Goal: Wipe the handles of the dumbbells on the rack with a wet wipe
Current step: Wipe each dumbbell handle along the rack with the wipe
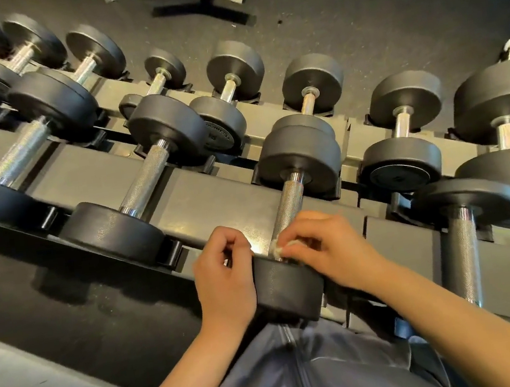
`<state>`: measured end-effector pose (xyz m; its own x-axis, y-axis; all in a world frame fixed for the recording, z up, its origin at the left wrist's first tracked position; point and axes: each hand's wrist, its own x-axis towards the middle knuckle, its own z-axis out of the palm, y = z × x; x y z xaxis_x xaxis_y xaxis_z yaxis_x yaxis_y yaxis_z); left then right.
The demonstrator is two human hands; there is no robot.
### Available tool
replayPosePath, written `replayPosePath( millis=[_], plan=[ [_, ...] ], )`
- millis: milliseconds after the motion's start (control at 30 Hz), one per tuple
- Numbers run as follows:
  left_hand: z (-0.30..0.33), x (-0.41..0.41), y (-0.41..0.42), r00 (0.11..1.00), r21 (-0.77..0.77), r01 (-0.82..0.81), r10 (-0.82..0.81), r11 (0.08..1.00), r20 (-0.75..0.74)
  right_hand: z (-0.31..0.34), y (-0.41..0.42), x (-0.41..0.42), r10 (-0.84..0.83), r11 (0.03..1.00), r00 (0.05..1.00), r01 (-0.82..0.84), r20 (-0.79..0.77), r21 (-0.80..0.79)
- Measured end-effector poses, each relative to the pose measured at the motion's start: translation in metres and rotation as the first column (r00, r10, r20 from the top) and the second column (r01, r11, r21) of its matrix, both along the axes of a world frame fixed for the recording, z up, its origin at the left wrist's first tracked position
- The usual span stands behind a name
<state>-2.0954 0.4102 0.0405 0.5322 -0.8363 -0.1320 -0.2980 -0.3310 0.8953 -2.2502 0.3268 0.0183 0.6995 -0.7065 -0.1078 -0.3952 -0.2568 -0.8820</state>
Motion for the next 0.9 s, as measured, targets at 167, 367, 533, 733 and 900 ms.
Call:
replayPosePath(
  millis=[167, 367, 533, 733, 900],
  plan=[
    [0.005, -0.002, 0.000, 1.000, 0.019, 0.026, -0.026, 0.999, -0.012, -0.014, -0.029, 0.021, -0.376, 0.880, 0.923, 0.329, -0.080, -0.341],
    [0.005, -0.002, -0.001, 0.999, 0.001, 0.032, -0.032, 0.999, 0.005, -0.014, -0.022, 0.028, -0.502, 0.840, 0.861, 0.463, -0.079, -0.281],
    [0.003, -0.002, 0.000, 0.996, -0.038, 0.074, -0.072, 0.997, 0.051, 0.014, -0.010, 0.012, 0.153, 0.973, 0.971, -0.180, -0.183, -0.143],
    [0.011, 0.016, 0.005, 0.902, 0.079, 0.428, -0.419, 0.900, -0.109, 0.010, -0.056, 0.023, 0.057, 0.853, 0.904, -0.264, -0.424, -0.449],
    [-0.001, 0.049, 0.023, 0.747, 0.321, 0.660, -0.640, 0.679, -0.182, 0.003, -0.057, 0.032, -0.142, 0.820, 0.840, -0.197, -0.523, -0.538]
  ],
)
